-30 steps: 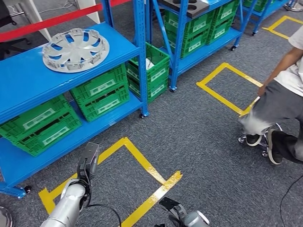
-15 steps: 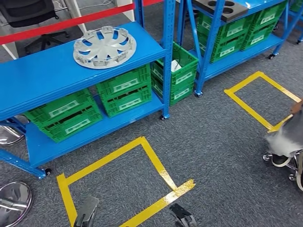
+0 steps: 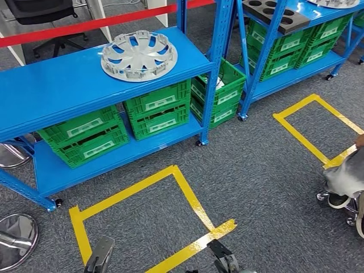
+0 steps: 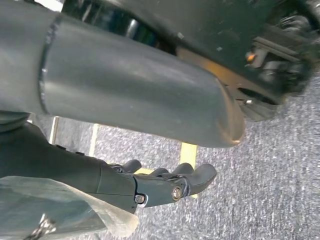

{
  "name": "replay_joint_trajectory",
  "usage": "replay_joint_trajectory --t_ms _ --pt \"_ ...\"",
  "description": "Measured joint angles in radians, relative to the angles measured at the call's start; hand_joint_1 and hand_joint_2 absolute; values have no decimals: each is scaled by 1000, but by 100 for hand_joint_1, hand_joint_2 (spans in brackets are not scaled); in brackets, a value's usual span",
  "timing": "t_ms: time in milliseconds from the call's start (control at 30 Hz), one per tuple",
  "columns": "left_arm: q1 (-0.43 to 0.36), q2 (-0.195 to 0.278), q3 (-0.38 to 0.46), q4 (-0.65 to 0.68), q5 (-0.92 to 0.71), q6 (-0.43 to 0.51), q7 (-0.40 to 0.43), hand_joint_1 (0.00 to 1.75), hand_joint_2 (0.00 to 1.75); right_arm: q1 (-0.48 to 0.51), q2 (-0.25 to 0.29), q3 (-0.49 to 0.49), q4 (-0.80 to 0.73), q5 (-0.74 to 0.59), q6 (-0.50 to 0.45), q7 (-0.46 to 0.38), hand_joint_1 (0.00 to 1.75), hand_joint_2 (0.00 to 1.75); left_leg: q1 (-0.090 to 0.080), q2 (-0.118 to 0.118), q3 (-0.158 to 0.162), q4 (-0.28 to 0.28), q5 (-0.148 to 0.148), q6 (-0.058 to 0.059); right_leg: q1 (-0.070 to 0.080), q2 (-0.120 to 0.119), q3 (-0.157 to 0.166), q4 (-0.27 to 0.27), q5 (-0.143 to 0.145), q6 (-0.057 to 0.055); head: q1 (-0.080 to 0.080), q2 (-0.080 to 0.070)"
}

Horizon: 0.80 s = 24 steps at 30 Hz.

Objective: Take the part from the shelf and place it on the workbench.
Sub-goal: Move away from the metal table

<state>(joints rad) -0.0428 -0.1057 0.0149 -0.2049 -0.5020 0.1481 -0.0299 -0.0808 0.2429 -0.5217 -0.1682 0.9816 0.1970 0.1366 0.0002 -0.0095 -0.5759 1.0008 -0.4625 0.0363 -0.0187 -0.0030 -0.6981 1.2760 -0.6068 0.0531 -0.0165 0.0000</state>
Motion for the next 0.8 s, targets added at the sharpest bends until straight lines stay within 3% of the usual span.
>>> replay_joint_trajectory --t_ms 67,133,300,367,433,467,500,533,600,633,700,800 --pt "-3 0 0 0 -9 -3 5 0 0 -2 -1 0 0 3 5 2 0 0 0 -6 6 3 -7 -5 0 2 53 -129 78 -4 0 0" --pt "-8 0 -1 0 -19 -8 14 0 0 -5 -1 -1 0 9 9 2 0 0 -3 -10 6 12 -14 -14 0 7 106 -236 115 -10 0 0" --pt "-33 6 0 0 -15 -29 64 0 0 -7 -1 2 0 39 33 10 0 0 -3 -11 1 24 -27 -33 -1 8 121 -257 110 -34 -3 0" --pt "-58 13 3 0 -6 -39 85 0 0 -12 -1 8 0 53 46 16 0 0 0 -7 -34 104 -72 -43 -5 2 128 -260 107 -44 -7 0" --pt "-86 22 13 0 9 -51 112 0 0 -16 -1 17 0 73 63 25 0 0 4 -5 -102 246 -130 -51 -4 -3 134 -259 102 -49 -10 0" --pt "-99 29 21 0 20 -57 128 0 0 -18 -1 24 0 86 74 30 0 0 5 -4 -129 298 -140 -52 -4 -4 137 -259 99 -49 -10 0" --pt "-113 39 30 0 31 -63 146 0 0 -21 -1 30 0 99 86 36 0 0 6 -4 -140 315 -131 -53 -4 -4 142 -259 96 -49 -10 0" --pt "-130 51 42 0 43 -70 165 0 0 -23 -1 37 0 112 99 41 0 0 7 -4 -132 289 -100 -51 -4 -4 149 -259 92 -47 -10 0" --pt "-167 79 65 1 64 -86 198 0 0 -31 0 53 0 136 125 52 0 0 6 -1 -78 161 -18 -44 -4 -4 162 -260 82 -43 -10 0" --pt "-188 95 77 1 75 -92 215 0 0 -36 1 63 0 148 138 56 0 0 3 1 -52 100 8 -39 -3 -4 167 -261 78 -39 -10 0" --pt "-229 130 102 1 97 -101 254 0 0 -48 2 82 0 174 166 63 0 0 -2 5 -30 40 9 -30 0 -4 165 -260 76 -28 -10 0" --pt "-284 190 143 1 122 -113 312 0 0 -61 2 113 0 208 206 70 0 0 2 2 -21 20 -1 -21 3 -4 157 -247 77 -14 -9 0"
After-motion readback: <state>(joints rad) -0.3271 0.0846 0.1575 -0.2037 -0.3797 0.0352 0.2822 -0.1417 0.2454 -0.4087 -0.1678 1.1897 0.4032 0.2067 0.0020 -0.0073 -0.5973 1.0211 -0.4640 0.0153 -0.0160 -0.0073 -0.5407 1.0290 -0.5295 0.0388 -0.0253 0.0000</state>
